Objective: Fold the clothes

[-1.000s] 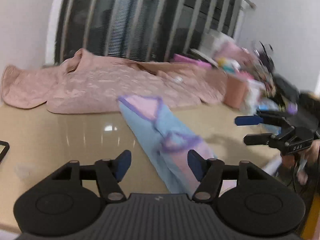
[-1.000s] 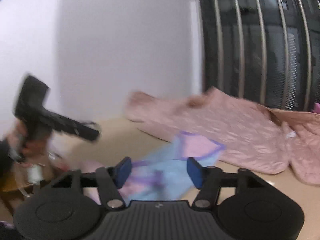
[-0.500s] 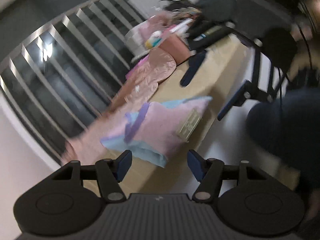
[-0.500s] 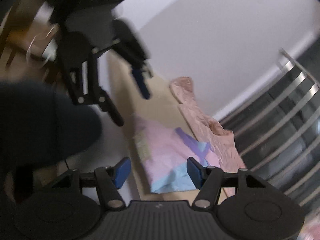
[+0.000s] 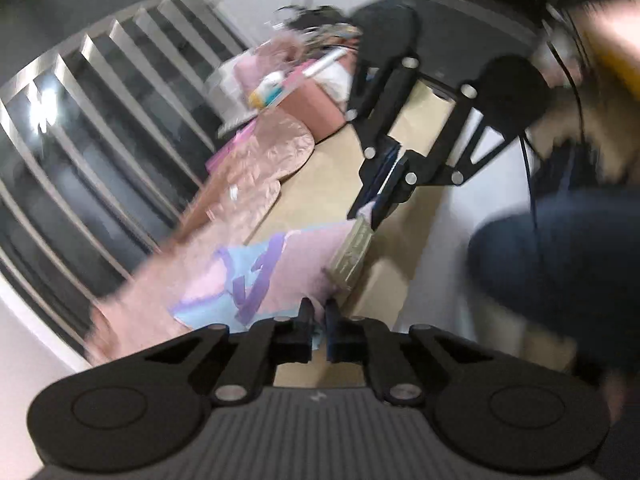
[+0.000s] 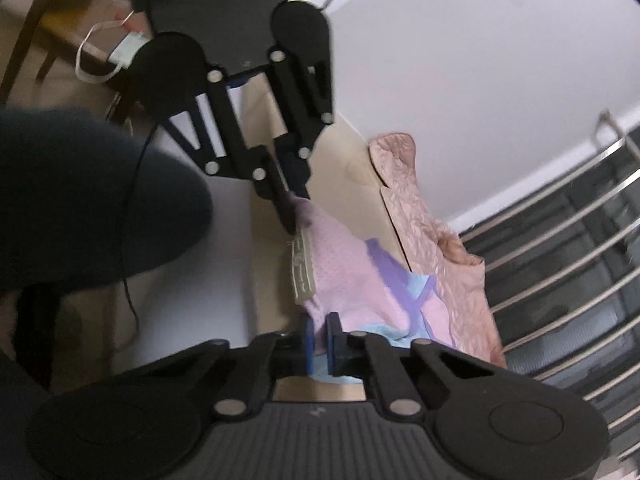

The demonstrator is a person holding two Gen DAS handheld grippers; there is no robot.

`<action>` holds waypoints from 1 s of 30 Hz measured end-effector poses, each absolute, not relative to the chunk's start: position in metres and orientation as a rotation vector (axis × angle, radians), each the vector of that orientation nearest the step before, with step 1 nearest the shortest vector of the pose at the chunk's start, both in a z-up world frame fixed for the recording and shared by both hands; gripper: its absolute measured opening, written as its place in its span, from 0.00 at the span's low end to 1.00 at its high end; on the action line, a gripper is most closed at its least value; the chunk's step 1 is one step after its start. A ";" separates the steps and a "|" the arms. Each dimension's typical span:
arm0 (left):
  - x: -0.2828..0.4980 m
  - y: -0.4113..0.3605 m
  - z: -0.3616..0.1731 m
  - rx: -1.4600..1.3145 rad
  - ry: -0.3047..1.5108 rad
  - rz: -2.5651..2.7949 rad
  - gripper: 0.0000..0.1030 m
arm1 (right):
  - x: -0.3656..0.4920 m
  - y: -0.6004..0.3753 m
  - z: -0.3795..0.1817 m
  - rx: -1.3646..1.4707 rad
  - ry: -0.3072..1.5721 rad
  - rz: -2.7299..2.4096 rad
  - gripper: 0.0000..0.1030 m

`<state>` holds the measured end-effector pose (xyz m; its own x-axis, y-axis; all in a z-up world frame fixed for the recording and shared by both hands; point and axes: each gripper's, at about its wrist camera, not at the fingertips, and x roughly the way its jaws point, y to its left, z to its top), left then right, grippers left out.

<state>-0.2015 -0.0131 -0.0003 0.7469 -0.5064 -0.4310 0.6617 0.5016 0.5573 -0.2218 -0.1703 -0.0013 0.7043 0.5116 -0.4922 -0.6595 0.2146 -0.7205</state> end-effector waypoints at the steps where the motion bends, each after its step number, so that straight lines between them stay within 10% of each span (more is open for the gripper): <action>1: -0.192 -0.009 0.012 0.716 0.249 -0.728 0.05 | -0.214 -0.173 0.013 -1.033 0.170 0.835 0.04; 9: -0.048 0.001 0.080 0.405 0.472 -0.699 0.05 | -0.087 -0.192 0.108 -0.705 0.245 0.898 0.00; 16: 0.046 0.014 0.029 0.056 0.694 -0.506 0.07 | 0.027 -0.159 0.060 -0.637 0.444 0.805 0.00; 22: 0.013 0.037 0.052 -0.031 0.632 -0.395 0.37 | 0.031 -0.175 0.041 -0.605 0.479 0.669 0.10; 30: -0.009 -0.008 0.029 0.075 0.708 -0.439 0.39 | 0.012 -0.162 0.039 -0.510 0.522 0.774 0.16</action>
<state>-0.0093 -0.0084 0.0291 0.6729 -0.3647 -0.6436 0.4149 0.9064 -0.0799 0.0119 -0.1622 0.0395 0.6043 0.5147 -0.6082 -0.7568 0.6095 -0.2361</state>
